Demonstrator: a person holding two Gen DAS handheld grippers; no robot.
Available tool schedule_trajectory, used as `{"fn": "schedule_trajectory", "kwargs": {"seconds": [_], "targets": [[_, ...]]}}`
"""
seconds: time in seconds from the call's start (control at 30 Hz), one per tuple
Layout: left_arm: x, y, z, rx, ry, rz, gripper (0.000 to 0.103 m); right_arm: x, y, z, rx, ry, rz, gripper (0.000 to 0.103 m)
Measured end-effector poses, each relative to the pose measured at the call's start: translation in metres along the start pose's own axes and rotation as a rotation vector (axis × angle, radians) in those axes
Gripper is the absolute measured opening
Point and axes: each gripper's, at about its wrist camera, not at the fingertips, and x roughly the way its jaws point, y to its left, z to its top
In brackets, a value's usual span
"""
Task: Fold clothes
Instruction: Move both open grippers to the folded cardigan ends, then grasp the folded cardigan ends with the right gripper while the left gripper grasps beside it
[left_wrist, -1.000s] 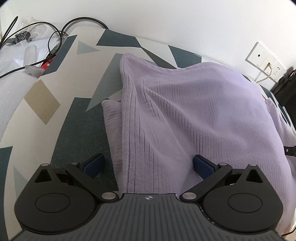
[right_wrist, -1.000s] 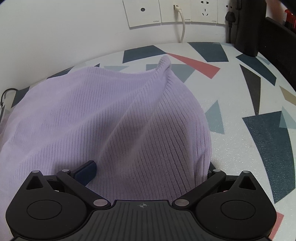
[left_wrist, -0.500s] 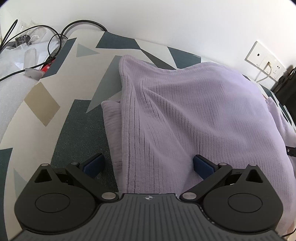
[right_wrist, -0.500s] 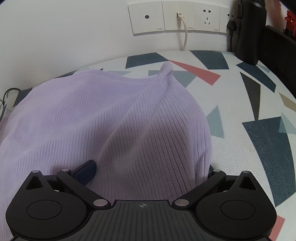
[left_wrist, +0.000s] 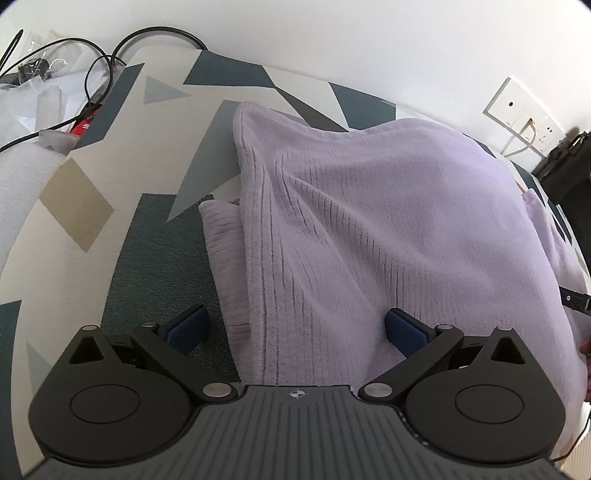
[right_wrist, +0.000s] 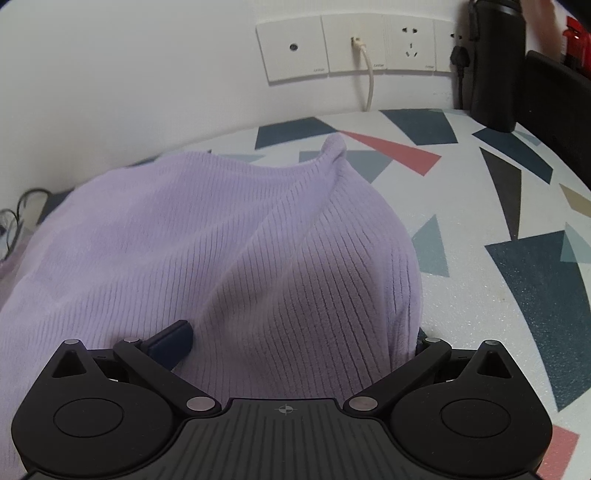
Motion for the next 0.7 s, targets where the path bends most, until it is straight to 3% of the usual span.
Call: {"fn": "schedule_trajectory", "kwargs": {"seconds": [0.1, 0.2, 0.33, 0.4, 0.47, 0.5, 0.57, 0.7], "targets": [[-0.001, 0.002, 0.005, 0.004, 0.015, -0.067, 0.102, -0.003, -0.014, 0.002, 0.069, -0.012, 0.071, 0.102], [-0.002, 0.005, 0.011, 0.01, 0.03, -0.147, 0.101, -0.004, -0.034, 0.008, 0.163, 0.017, 0.2, 0.102], [-0.004, 0.015, 0.012, -0.062, 0.022, -0.221, 0.101, 0.002, -0.05, 0.014, 0.237, 0.095, 0.385, 0.102], [-0.004, 0.023, 0.014, -0.106, 0.028, -0.305, 0.101, 0.005, -0.054, 0.016, 0.253, 0.12, 0.442, 0.102], [0.002, 0.03, 0.015, -0.17, 0.077, -0.434, 0.085, 0.008, -0.06, 0.019, 0.282, 0.142, 0.479, 0.102], [0.006, 0.031, 0.014, -0.191, 0.096, -0.468, 0.085, 0.011, -0.066, 0.021, 0.323, 0.157, 0.508, 0.102], [0.009, 0.034, 0.014, -0.207, 0.106, -0.501, 0.085, 0.017, -0.079, 0.022, 0.431, 0.166, 0.54, 0.102], [0.012, 0.04, 0.015, -0.218, 0.105, -0.539, 0.086, 0.023, -0.09, 0.024, 0.451, 0.215, 0.638, 0.102]]}}
